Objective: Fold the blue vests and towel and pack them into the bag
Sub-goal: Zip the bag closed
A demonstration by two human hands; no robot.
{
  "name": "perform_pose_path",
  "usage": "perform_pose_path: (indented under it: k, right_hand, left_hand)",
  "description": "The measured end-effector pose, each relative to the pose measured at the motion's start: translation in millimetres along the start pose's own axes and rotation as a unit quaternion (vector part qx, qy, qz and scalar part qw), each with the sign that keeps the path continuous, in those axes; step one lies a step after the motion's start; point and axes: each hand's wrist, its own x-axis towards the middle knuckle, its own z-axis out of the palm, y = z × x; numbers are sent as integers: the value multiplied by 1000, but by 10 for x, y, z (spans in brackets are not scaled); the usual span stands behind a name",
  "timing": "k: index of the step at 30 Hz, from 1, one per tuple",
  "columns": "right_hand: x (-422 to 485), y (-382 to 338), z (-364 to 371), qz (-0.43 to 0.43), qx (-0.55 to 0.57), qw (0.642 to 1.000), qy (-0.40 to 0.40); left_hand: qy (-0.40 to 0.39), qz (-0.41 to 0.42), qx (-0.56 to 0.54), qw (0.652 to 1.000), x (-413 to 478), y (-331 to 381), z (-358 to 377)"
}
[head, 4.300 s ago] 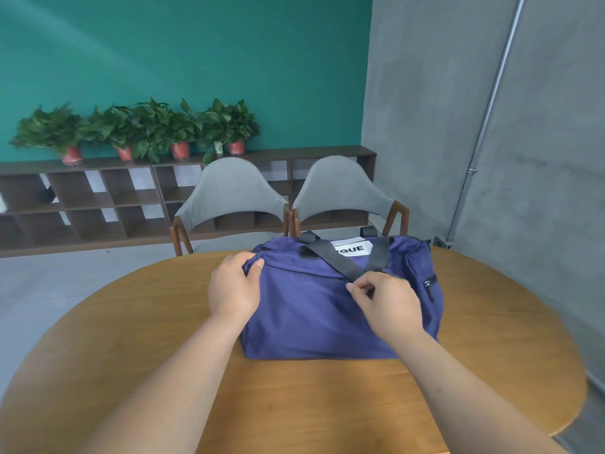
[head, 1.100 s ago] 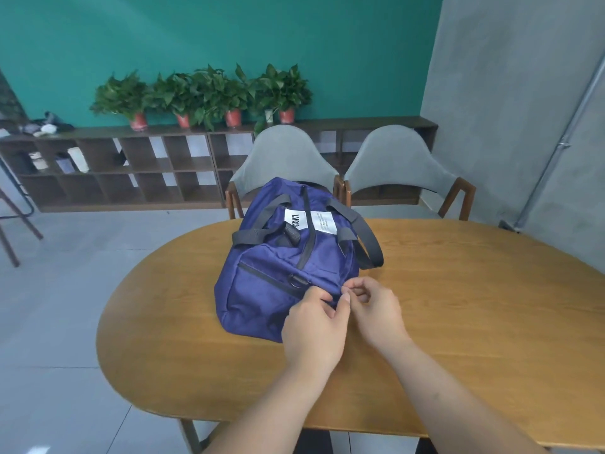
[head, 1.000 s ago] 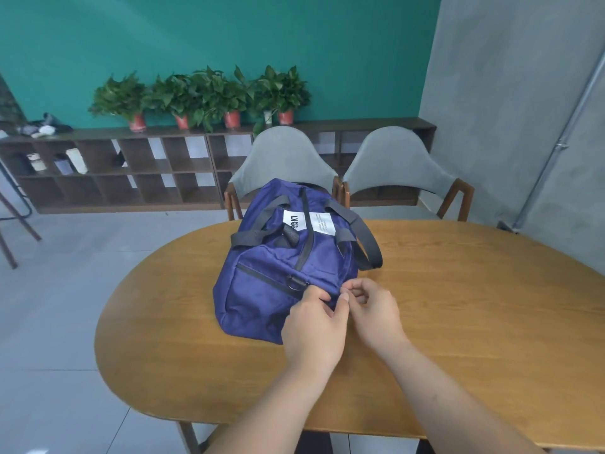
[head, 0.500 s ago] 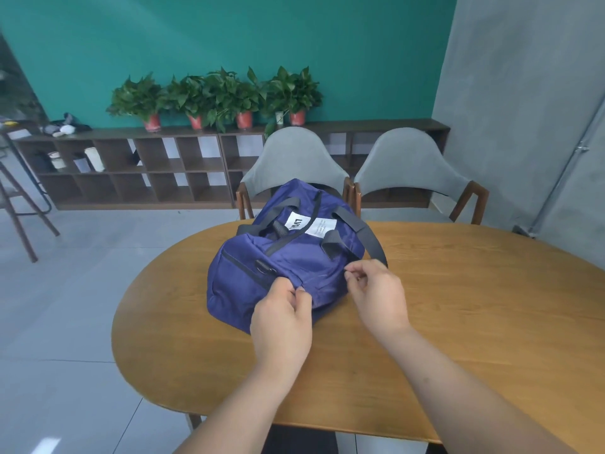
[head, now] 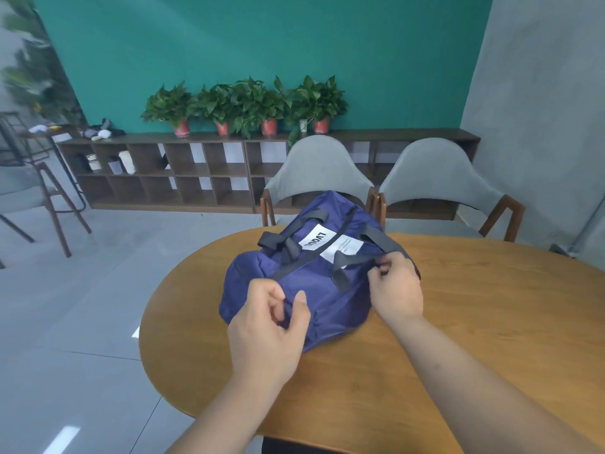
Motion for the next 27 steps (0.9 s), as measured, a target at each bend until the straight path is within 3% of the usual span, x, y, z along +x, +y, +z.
perform_pose_path:
  k: [2,4,6,8,11,16,18,20,23,27]
  right_hand:
    - [32,-90,46,61,52,997,-5]
    - [85,-228,70,131,76,988,-32]
    - [143,-363,103,202,92,973,-71]
    - [150,-463,179,223,117,963,-98]
    - [131,-477,352,207,88,969,-104]
    - [131,-547,437,158,-17,985,-72]
    - [193,-632,461,138,-25,989,-49]
    - [300,-790,483,106,-17,993,-38]
    - [459,-1164,530,12,20,1000,-15]
    - [582,-1720,713,-83,91,992,7]
  left_hand:
    - [18,88,14,996,345,78,-51]
    - [-38,108,93,989,853,96,6]
    - [-185,1,155,970,1400,-37,198]
    - [-347,-105,167,917,1803,-272,422]
    - [-461,-152,172,858,2006,-520,683]
    - [-449,-53,304,839,1946,-814,911]
    - [-438,-36,303,846,1991,-898,865]
    - [-418,-55,241,874,2104,-916,739]
    - [-344,-155,32,926,2364,-899,462]
    - [-335,-231,-66,911,2639,-963,76]
